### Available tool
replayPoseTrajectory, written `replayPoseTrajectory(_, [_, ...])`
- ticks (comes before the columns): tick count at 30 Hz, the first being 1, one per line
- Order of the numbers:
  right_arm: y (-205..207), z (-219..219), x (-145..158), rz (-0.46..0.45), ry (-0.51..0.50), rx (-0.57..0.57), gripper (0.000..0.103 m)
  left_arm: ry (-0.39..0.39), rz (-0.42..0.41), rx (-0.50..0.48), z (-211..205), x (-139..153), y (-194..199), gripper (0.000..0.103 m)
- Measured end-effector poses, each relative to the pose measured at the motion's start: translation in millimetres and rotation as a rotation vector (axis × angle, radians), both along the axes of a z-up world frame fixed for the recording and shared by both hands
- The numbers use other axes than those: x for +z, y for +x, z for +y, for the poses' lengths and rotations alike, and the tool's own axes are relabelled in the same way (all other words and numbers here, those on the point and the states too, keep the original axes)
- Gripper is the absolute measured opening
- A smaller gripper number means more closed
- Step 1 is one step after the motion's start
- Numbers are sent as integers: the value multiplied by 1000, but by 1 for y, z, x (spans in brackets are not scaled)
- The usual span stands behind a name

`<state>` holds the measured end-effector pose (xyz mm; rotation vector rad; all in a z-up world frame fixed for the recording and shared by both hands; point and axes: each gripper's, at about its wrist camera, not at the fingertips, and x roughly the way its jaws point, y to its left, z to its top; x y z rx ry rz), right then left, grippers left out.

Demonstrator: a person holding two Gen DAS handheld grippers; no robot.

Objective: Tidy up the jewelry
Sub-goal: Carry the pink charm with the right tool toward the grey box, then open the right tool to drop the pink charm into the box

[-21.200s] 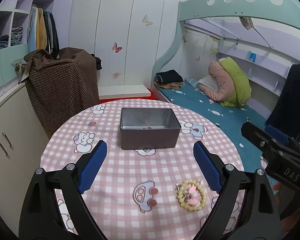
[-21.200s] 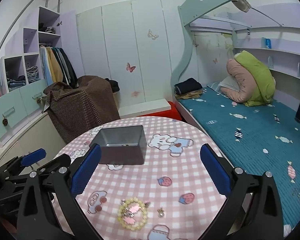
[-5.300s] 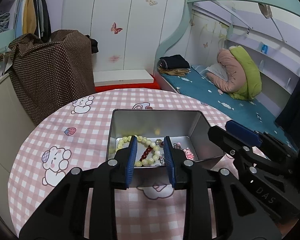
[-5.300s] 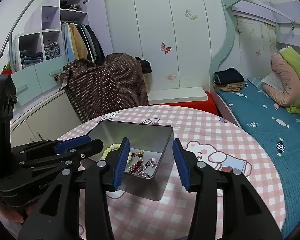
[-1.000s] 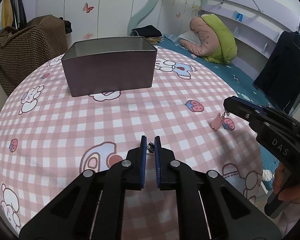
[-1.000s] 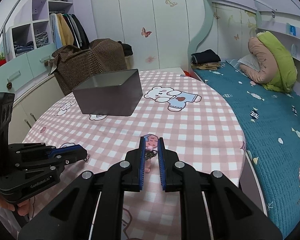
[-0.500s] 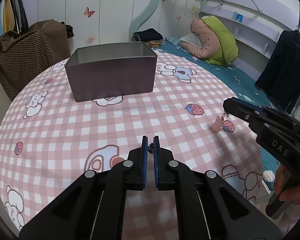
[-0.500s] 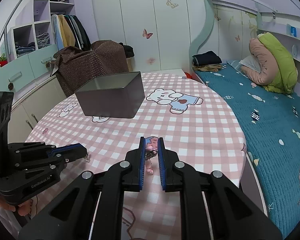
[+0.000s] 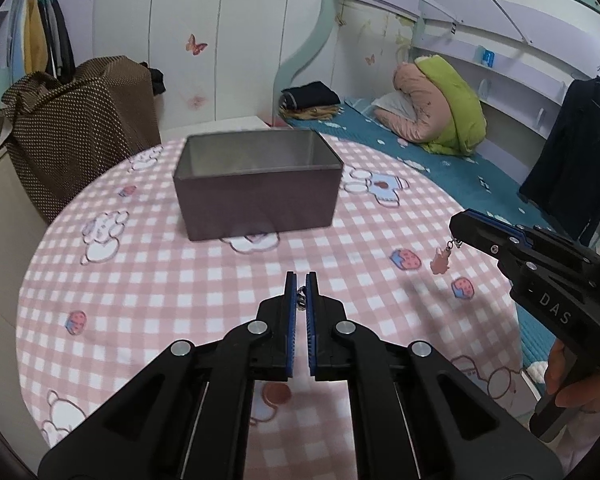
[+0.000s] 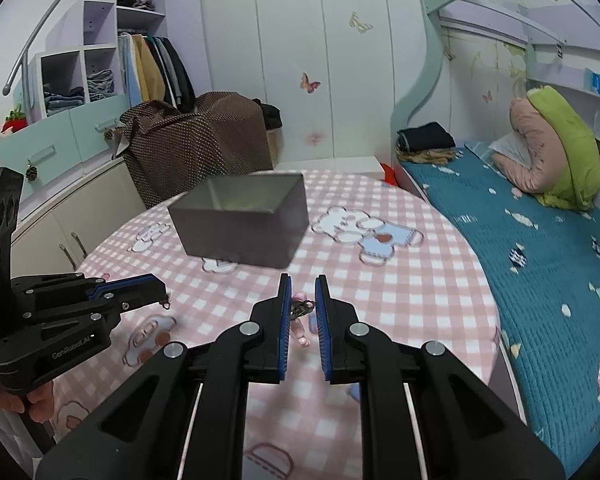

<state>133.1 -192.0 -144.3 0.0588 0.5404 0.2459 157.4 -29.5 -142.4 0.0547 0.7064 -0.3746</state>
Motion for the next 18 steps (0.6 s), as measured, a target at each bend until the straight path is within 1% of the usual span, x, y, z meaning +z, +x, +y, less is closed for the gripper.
replayPoseTrajectory(5, [15, 12, 17, -41, 5, 50, 12, -8, -40, 20, 7, 17, 12, 4])
replayPoseTrajectory(10, [40, 28, 35, -79, 17, 110, 12, -27, -79, 34, 15, 33, 31, 4])
replayPoseTrajectory(13, [56, 34, 41, -80, 34, 143, 12, -48, -97, 36, 20, 43, 45, 4])
replayPoseTrajectory(16, [73, 41, 44, -72, 46, 175, 12, -93, -97, 25, 23, 51, 60, 4])
replayPoseTrajectory(18, [85, 44, 45, -65, 58, 194, 12, -103, -101, 27, 24, 55, 73, 4])
